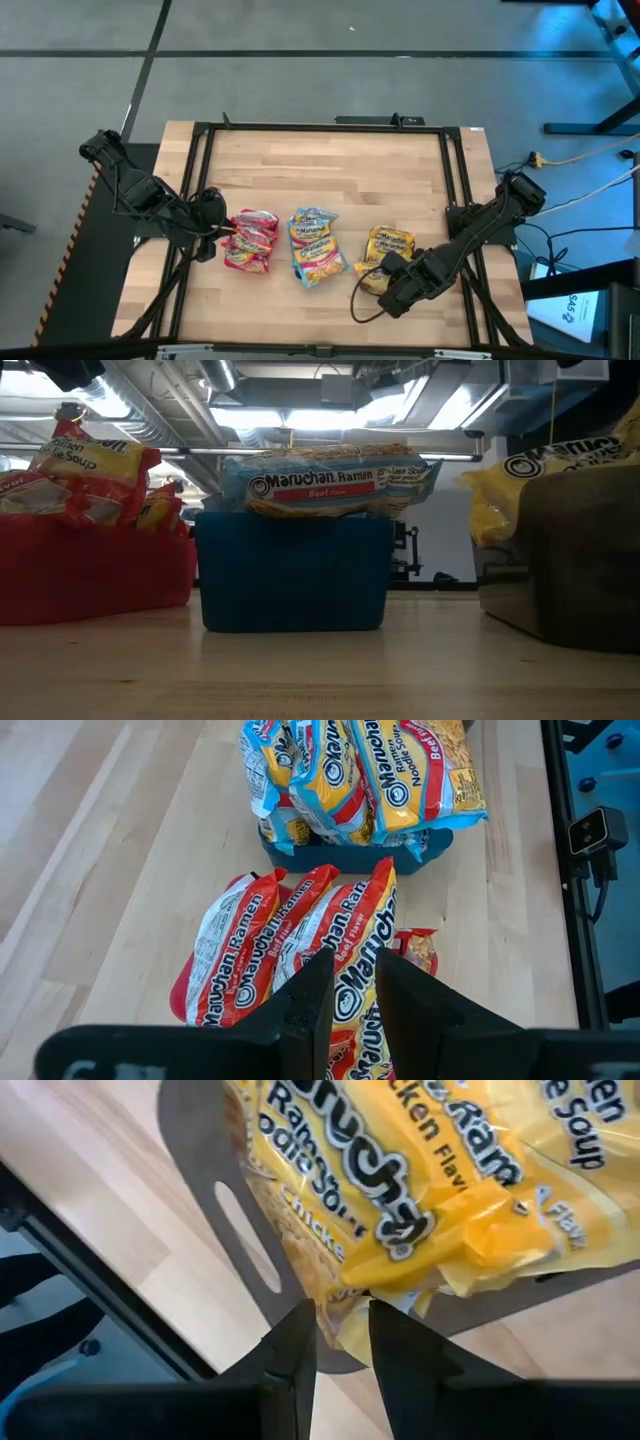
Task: Sort Maruchan noodles
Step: Put the yellow noodle pack into the black bin
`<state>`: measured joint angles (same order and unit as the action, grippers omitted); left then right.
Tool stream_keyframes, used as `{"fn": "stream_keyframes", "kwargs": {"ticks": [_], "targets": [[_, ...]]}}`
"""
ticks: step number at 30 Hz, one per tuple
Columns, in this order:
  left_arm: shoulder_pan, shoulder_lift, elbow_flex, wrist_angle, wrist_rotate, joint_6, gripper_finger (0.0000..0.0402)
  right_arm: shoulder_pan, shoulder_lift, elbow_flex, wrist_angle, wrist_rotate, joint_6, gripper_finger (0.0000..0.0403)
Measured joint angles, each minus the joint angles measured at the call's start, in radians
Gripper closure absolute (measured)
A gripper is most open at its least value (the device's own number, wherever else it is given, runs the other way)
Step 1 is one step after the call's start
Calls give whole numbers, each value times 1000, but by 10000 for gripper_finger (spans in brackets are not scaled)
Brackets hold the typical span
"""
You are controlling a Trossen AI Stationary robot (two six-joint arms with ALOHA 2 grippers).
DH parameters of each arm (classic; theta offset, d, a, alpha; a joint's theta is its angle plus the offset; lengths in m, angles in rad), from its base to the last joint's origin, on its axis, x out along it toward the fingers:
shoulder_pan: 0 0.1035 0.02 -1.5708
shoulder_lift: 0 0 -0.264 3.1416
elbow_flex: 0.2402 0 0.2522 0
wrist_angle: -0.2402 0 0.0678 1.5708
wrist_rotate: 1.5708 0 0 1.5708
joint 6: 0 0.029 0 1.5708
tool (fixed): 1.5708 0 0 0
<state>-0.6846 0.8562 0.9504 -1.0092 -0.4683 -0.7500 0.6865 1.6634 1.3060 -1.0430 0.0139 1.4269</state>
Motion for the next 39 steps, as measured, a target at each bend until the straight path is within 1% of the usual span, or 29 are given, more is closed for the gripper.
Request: {"fn": "stream_keyframes", "kwargs": {"ticks": [5,10,13,18,22,25,29,32,34,37,39], "targets": [[0,0,0,0,0,0,331,0,0,0,-10,-3,6,307],[0,0,0,0,0,0,331,0,0,0,-7,-34,8,303],[0,0,0,-1,-8,1,331,0,0,0,-7,-43,8,288],[0,0,0,-1,-13,1,331,0,0,0,-7,-59,8,247],[0,0,0,-2,-13,1,331,0,0,0,-7,-109,9,218],[0,0,0,-2,-13,1,331,-11,0,0,-7,-150,9,207],[0,0,0,-2,-14,1,331,-46,0,0,-7,-271,6,206],[0,0,0,-1,-14,1,331,-70,0,2,-10,-352,-38,205],[0,0,0,-2,-14,1,331,-80,0,23,-35,-390,-107,205],[0,0,0,-2,-15,1,331,-86,0,72,-84,-382,-211,205],[0,0,0,-1,-16,1,331,-86,1,122,-140,-328,-268,205]]}}
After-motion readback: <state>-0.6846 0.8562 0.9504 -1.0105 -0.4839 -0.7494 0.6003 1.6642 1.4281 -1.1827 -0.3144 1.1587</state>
